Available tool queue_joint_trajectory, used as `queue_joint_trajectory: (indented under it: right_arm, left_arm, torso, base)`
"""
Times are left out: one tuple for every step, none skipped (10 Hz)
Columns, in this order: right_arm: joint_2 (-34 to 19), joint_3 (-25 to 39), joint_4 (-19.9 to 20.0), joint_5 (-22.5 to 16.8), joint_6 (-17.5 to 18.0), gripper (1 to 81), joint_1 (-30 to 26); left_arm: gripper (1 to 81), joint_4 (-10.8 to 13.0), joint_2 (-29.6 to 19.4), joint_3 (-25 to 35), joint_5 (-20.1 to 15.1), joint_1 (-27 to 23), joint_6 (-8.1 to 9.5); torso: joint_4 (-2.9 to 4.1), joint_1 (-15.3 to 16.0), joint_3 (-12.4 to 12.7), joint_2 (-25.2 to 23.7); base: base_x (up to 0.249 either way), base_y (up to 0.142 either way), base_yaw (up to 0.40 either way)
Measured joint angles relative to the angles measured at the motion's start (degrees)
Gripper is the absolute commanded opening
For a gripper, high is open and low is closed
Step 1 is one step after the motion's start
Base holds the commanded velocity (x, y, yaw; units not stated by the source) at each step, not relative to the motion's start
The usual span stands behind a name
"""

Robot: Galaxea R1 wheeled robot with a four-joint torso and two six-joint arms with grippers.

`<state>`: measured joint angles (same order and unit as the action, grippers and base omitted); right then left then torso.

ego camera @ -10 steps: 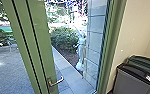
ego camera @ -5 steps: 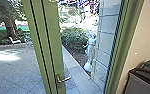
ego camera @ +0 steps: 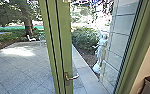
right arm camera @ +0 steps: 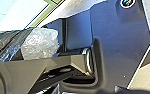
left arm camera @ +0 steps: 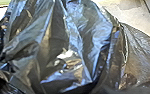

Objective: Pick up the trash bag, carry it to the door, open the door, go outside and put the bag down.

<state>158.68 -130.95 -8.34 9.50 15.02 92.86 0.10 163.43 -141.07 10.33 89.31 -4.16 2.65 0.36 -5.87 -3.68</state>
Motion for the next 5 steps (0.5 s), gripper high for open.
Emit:
queue_joint_trajectory:
  right_arm:
    - [-1.79, 2.04, 0.0, 0.01, 0.0, 81.1, 0.15]
    - [-2.67, 2.62, 0.1, 0.1, 0.0, 81.1, 0.26]
    - [-2.78, 2.62, 0.13, 0.23, 0.02, 81.1, 0.48]
    - [-2.62, 2.58, 0.16, 0.37, 0.02, 81.1, 0.41]
    - [-2.43, 2.58, 0.16, 0.43, 0.02, 81.1, 0.45]
  left_arm:
    - [1.0, 0.0, -1.02, 0.96, 0.15, 0.24, 0.02]
    - [1.0, -0.05, -1.24, 0.99, -0.05, 0.72, 0.17]
    - [1.0, -0.07, -1.16, 1.0, -0.2, 0.74, 0.17]
    - [1.0, -0.07, -0.94, 0.9, -0.1, 0.77, 0.17]
    - [1.0, -0.07, -0.89, 0.77, -0.05, 0.62, 0.17]
  torso:
    - [0.0, 0.0, 0.0, 0.0]
    - [0.0, 0.0, 0.0, 0.0]
    - [0.0, 0.0, 0.0, 0.0]
    - [0.0, 0.0, 0.0, 0.0]
    - [0.0, 0.0, 0.0, 0.0]
  base:
    - [0.0, 0.0, 0.314]
    - [0.0, 0.0, 0.314]
    - [0.0, 0.0, 0.313]
    - [0.0, 0.0, 0.313]
    - [0.0, 0.0, 0.316]
